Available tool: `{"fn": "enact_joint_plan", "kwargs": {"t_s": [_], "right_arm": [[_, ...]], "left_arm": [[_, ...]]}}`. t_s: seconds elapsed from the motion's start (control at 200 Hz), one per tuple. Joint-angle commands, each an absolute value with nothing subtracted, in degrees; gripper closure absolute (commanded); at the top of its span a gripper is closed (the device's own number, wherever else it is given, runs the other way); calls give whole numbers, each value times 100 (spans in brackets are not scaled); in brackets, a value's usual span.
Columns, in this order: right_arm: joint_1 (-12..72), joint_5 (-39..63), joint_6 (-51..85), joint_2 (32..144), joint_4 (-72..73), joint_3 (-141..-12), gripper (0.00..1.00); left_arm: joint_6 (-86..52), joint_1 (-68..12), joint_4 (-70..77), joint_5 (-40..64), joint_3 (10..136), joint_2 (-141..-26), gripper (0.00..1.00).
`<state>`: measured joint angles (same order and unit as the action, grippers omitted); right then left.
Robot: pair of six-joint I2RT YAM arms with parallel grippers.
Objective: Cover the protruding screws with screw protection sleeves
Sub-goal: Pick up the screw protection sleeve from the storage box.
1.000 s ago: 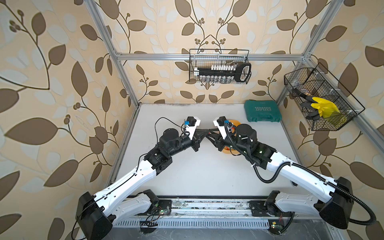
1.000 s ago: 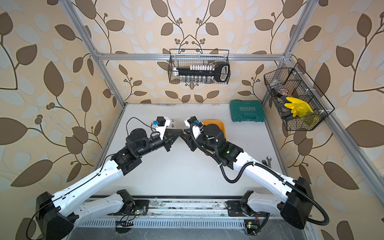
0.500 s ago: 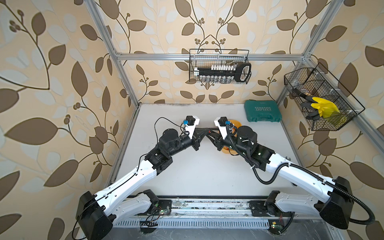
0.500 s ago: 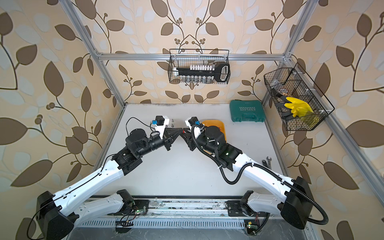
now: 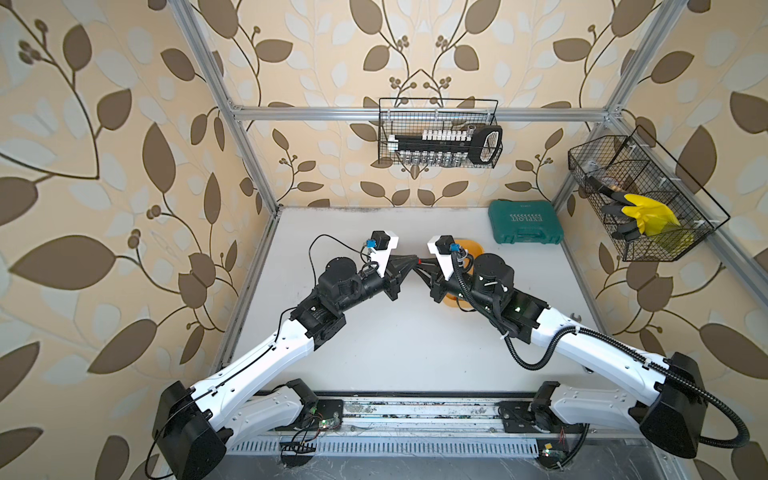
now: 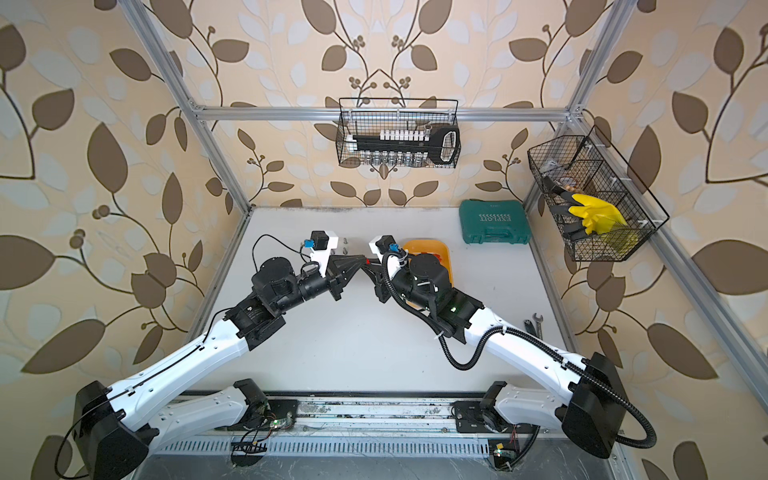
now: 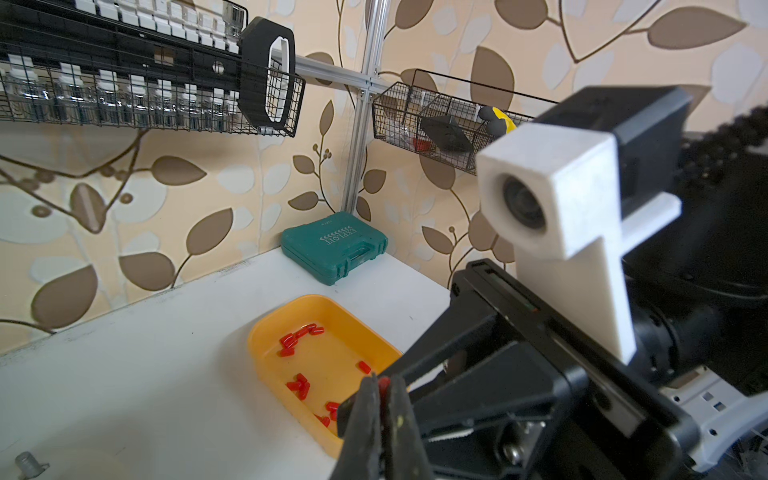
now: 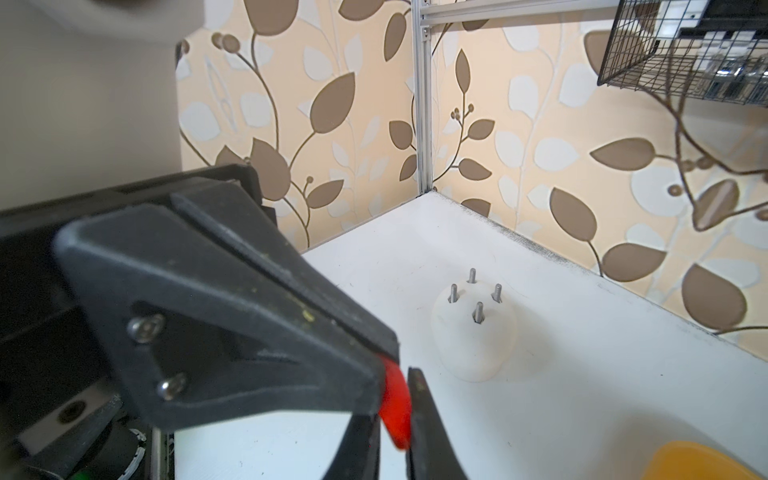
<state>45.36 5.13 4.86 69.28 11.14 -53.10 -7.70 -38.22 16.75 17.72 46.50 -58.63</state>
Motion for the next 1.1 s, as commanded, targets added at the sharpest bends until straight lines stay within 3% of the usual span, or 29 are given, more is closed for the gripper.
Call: {"fn": "enact_joint_plan", "kwargs": {"t_s": [0.0,0.045,0.1,0.32,0.415,0.57,1.095], "right_arm": [[4442,85,433,6803,1326,-5306,82],[4439,22,445,6811,1285,-5338,72],[4445,-58,475,6807,1290,-5327,67],[4446,52,380,6829,1349,-5358,78],[4456,6,358,6794,1425,-5334,67],[4456,-32,216,6776,1326,-5396,59],[4453,130,-158,6688,1380,-5372,84]], "left_arm": [[-845,-3890,1713,2118,4559,-5757,100],[-844,-3892,1713,2119,4561,-5748,100],[-851,-3886,1713,2132,4560,-5739,100],[-871,-3885,1722,2160,4535,-5739,100],[-895,-3886,1735,2220,4524,-5748,100],[-899,-3886,1745,2249,4510,-5757,100],[-919,-3886,1588,2460,4607,-5816,100]]}}
